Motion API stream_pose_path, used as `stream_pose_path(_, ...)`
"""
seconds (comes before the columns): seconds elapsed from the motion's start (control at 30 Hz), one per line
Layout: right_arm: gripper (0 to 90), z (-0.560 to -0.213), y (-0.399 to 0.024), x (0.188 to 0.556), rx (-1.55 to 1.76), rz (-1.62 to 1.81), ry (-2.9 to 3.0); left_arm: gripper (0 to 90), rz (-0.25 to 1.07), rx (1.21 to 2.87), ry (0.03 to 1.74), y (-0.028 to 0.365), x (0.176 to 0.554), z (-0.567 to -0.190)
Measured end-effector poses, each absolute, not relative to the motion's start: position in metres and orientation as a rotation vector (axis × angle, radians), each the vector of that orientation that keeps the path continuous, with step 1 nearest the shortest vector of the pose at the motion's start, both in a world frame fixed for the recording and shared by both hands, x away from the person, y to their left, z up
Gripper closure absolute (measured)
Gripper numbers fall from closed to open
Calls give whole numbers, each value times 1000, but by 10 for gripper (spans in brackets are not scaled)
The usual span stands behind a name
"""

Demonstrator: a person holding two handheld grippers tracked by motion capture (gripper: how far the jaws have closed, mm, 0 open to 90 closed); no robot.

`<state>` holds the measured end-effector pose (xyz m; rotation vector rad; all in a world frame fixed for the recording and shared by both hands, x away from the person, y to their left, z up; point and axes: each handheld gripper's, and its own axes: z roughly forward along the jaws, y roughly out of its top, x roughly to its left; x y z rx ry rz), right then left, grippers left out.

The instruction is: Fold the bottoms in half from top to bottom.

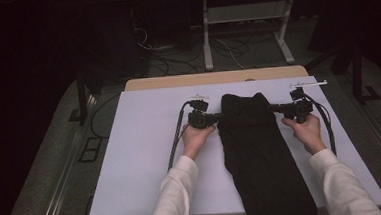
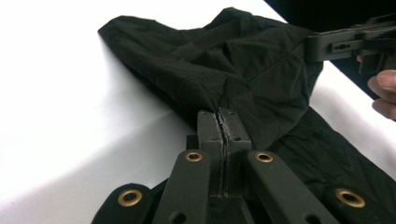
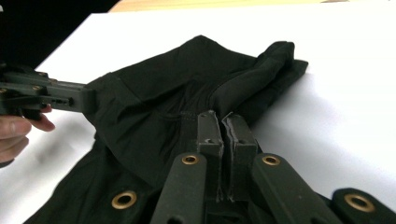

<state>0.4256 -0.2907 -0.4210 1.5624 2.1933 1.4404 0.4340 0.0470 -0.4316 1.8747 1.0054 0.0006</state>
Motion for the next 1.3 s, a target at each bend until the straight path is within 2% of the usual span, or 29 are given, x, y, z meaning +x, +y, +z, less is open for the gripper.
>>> stream_pose_path(1.3, 852, -407, -292, 381, 1487, 1480, 2217, 885, 12, 1905, 924, 54, 395, -417)
